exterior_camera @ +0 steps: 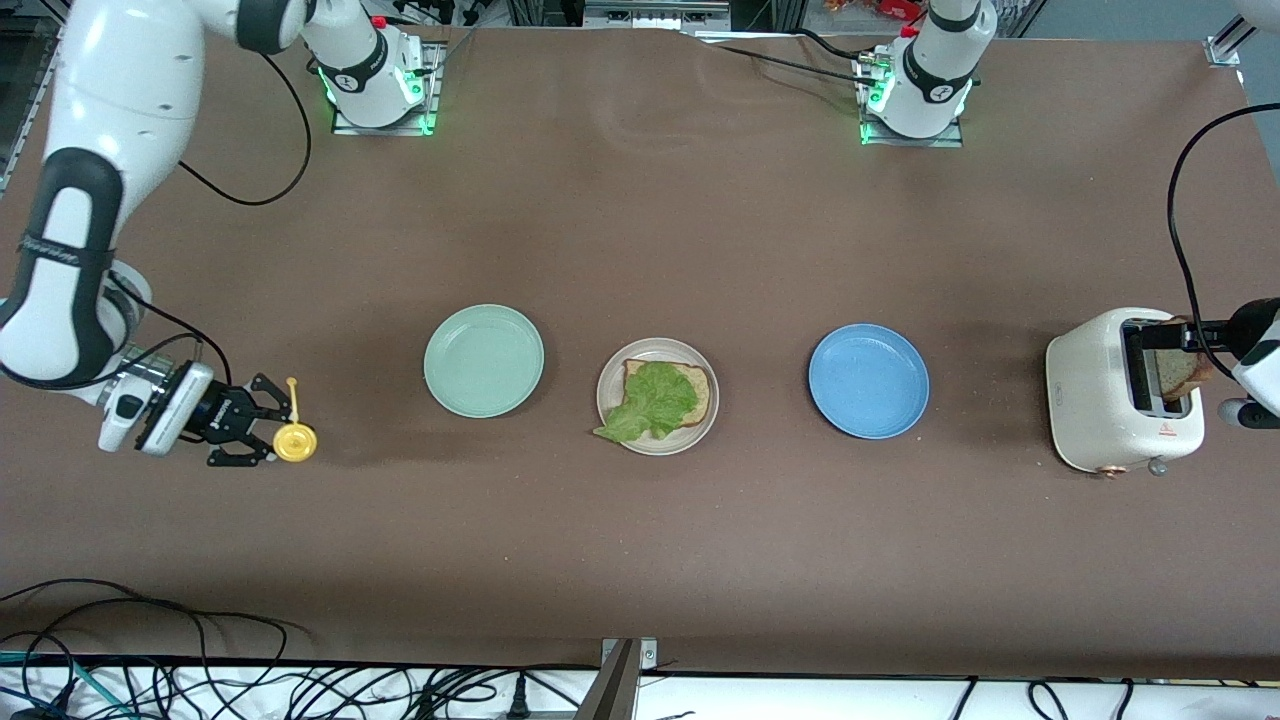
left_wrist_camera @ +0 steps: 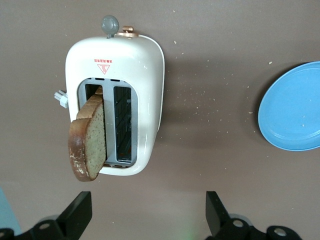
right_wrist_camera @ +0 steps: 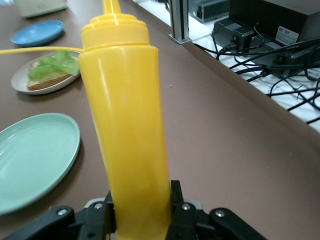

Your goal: Make sandwich on beige plate with both arms

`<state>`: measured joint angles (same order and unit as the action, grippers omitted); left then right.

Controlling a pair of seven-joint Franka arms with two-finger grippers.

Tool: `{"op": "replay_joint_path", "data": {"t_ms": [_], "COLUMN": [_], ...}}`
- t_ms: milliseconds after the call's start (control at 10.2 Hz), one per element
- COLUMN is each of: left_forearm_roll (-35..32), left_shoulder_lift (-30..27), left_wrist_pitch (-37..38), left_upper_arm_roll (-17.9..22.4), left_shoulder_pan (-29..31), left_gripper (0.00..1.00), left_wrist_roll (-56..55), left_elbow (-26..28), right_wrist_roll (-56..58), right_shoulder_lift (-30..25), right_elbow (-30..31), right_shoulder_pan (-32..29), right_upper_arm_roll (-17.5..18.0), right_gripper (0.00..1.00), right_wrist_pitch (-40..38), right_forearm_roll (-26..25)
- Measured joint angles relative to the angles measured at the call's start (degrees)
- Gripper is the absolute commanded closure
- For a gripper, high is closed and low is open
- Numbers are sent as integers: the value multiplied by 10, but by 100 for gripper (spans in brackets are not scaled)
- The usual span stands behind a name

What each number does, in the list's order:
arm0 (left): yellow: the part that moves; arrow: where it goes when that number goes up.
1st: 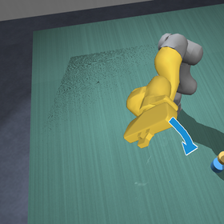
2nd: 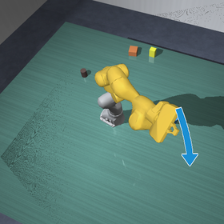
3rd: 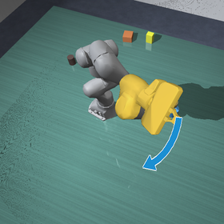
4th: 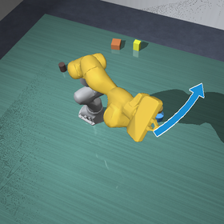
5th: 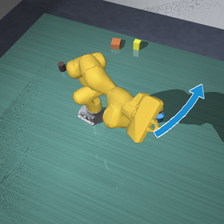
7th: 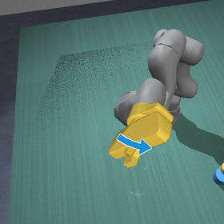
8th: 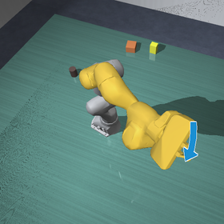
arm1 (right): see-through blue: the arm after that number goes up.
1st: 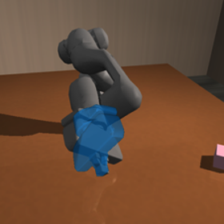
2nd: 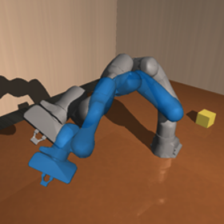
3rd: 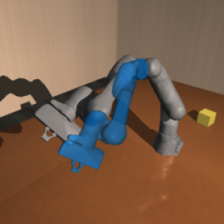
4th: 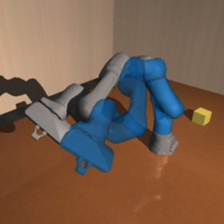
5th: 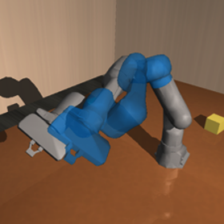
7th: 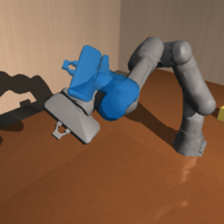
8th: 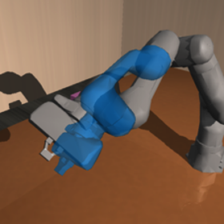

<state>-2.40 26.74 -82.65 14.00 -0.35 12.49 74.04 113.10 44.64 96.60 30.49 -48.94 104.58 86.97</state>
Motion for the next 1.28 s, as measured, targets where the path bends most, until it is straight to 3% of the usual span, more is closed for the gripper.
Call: {"op": "replay_joint_path", "data": {"t_ms": [197, 491, 688, 983, 1278], "left_forearm_roll": [0, 0, 0, 0, 0], "left_shoulder_lift": [0, 0, 0, 0, 0], "left_wrist_pitch": [0, 0, 0, 0, 0], "left_upper_arm_roll": [0, 0, 0, 0, 0], "left_shoulder_pan": [0, 0, 0, 0, 0], "left_gripper": [0, 0, 0, 0, 0], "left_wrist_roll": [0, 0, 0, 0, 0], "left_elbow": [0, 0, 0, 0, 0], "right_wrist_roll": [-99, -209, -339, -561, -650], "right_shoulder_lift": [0, 1, 4, 9, 28], "right_elbow": [-2, -5, -5, -6, -6], "right_shoulder_pan": [121, 242, 319, 408, 458], "right_upper_arm_roll": [-65, -79, -79, -81, -80], "right_gripper": [100, 100, 100, 100, 100], "right_wrist_pitch": [74, 230, 299, 317, 316], "right_forearm_roll": [-29, -130, -257, -470, -569]}}
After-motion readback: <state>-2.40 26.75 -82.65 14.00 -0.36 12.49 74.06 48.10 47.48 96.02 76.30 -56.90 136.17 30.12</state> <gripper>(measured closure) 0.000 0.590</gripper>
